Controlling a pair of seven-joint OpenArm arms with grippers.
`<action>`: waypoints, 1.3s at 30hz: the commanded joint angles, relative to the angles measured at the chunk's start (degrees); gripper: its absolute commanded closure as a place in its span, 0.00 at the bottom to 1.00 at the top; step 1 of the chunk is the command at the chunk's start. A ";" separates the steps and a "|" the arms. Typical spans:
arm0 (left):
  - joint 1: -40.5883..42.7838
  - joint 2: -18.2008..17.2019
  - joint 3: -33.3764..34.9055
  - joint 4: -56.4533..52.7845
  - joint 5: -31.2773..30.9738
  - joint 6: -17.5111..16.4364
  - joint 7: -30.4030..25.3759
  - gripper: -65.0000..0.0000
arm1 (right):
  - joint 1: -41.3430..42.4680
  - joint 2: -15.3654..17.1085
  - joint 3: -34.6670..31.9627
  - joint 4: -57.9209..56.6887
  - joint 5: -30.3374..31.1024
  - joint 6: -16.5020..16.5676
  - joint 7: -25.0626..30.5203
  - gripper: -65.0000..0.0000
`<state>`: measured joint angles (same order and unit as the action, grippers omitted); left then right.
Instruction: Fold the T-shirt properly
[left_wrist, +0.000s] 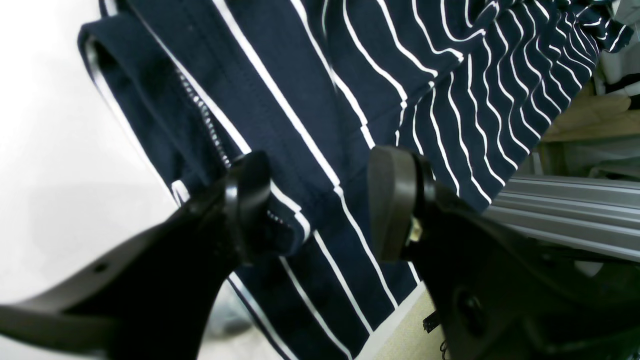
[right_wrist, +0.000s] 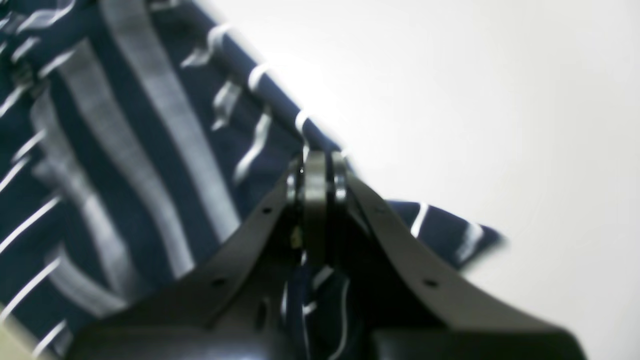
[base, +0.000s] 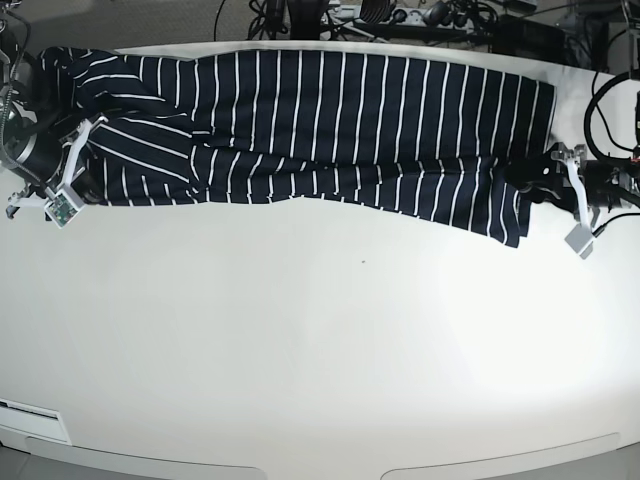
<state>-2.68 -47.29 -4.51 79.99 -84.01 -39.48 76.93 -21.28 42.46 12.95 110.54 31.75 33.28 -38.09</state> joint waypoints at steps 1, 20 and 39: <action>-0.98 -1.42 -0.68 0.61 -0.99 -0.52 -0.61 0.49 | 0.92 1.18 0.57 0.68 -1.07 -1.97 2.62 1.00; -1.01 -1.44 -2.19 0.61 -0.99 -0.52 -0.61 0.99 | 9.33 1.14 0.61 3.04 -1.36 -26.97 -12.96 1.00; 3.87 -1.09 -30.69 0.55 -0.99 3.32 -3.43 1.00 | -5.70 -13.42 0.59 -1.33 -3.41 -12.11 -7.76 1.00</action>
<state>2.07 -46.70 -34.52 79.88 -83.59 -36.25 74.61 -27.24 28.03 13.06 108.75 28.82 21.23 -45.91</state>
